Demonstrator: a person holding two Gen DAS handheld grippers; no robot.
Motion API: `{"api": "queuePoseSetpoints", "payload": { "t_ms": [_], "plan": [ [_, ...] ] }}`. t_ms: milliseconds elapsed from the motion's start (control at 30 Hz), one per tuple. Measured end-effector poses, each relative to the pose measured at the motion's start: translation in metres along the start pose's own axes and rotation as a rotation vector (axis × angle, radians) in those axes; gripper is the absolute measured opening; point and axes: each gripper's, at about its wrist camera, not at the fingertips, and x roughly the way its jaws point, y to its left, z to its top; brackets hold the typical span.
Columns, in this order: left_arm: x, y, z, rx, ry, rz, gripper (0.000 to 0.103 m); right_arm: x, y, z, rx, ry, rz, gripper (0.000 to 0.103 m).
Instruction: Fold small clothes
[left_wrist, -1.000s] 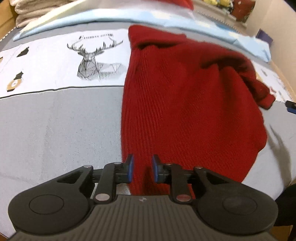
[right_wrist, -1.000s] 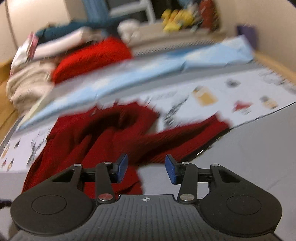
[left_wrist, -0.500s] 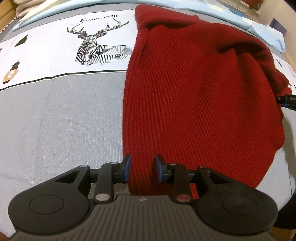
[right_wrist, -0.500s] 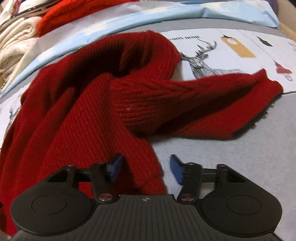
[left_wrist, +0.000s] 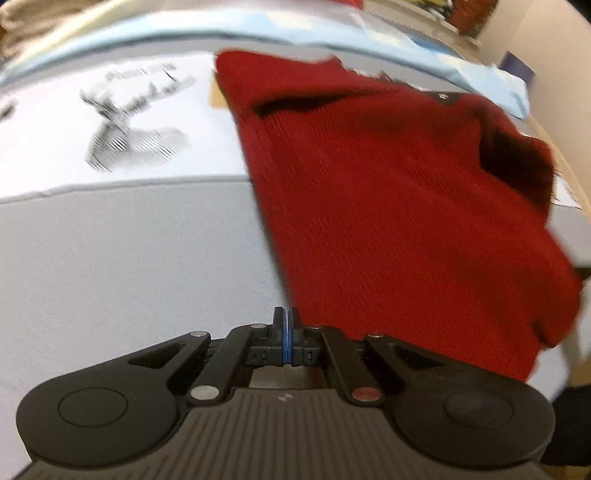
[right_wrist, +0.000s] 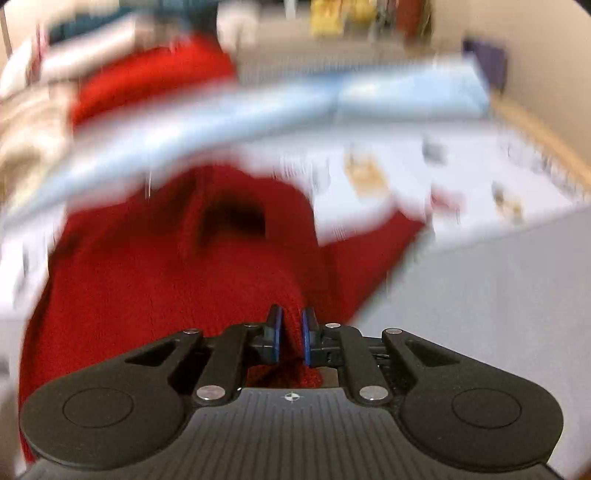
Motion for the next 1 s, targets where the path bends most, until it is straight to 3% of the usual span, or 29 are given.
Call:
{"api": "queuePoseSetpoints", "payload": {
  "t_ms": [67, 133, 200, 300, 367, 400, 500, 533, 600, 667, 700, 800, 867, 933, 1000],
  "plan": [
    [0.001, -0.005, -0.003, -0.014, 0.032, -0.035, 0.009, 0.016, -0.008, -0.025, -0.049, 0.183, -0.012, 0.012],
    [0.007, -0.007, -0.005, -0.038, 0.068, -0.057, 0.041, 0.015, -0.012, -0.033, -0.069, 0.174, 0.005, 0.013],
    [0.014, -0.012, -0.008, -0.035, 0.108, -0.059, 0.046, 0.009, -0.020, -0.030, -0.026, 0.108, -0.012, 0.018],
    [0.029, -0.021, -0.013, 0.028, 0.181, -0.002, 0.044, 0.007, -0.033, -0.023, 0.062, 0.054, -0.029, 0.042],
    [0.034, -0.027, -0.016, 0.069, 0.202, 0.005, 0.037, 0.014, -0.036, -0.020, 0.083, 0.060, -0.035, 0.042],
    [0.035, -0.032, -0.016, 0.108, 0.194, 0.012, 0.017, 0.018, -0.036, -0.019, 0.085, 0.070, -0.038, 0.043],
    [0.029, -0.039, -0.016, 0.191, 0.173, 0.034, 0.010, 0.029, -0.036, -0.016, 0.086, 0.109, -0.052, 0.044],
    [0.028, -0.036, -0.017, 0.207, 0.168, 0.081, 0.009, 0.037, -0.036, -0.015, 0.086, 0.117, -0.057, 0.045],
    [0.026, -0.020, -0.019, 0.221, 0.174, 0.261, 0.009, 0.047, -0.038, -0.016, 0.088, 0.129, -0.061, 0.048],
    [0.023, -0.002, -0.017, 0.192, 0.165, 0.389, 0.008, 0.055, -0.037, -0.016, 0.086, 0.145, -0.062, 0.049],
    [0.020, 0.004, -0.015, 0.179, 0.160, 0.400, 0.009, 0.058, -0.036, -0.017, 0.078, 0.158, -0.064, 0.049],
    [0.014, 0.017, -0.013, 0.118, 0.169, 0.285, 0.013, 0.061, -0.032, -0.022, 0.060, 0.188, -0.059, 0.051],
    [0.013, 0.020, -0.013, 0.104, 0.175, 0.281, 0.014, 0.064, -0.030, -0.025, 0.060, 0.211, -0.038, 0.052],
    [0.016, 0.028, -0.013, 0.086, 0.196, 0.284, 0.028, 0.069, -0.026, -0.029, 0.069, 0.241, 0.000, 0.052],
    [0.022, 0.034, -0.012, 0.061, 0.217, 0.276, 0.029, 0.070, -0.019, -0.032, 0.058, 0.257, 0.043, 0.052]
  ]
}}
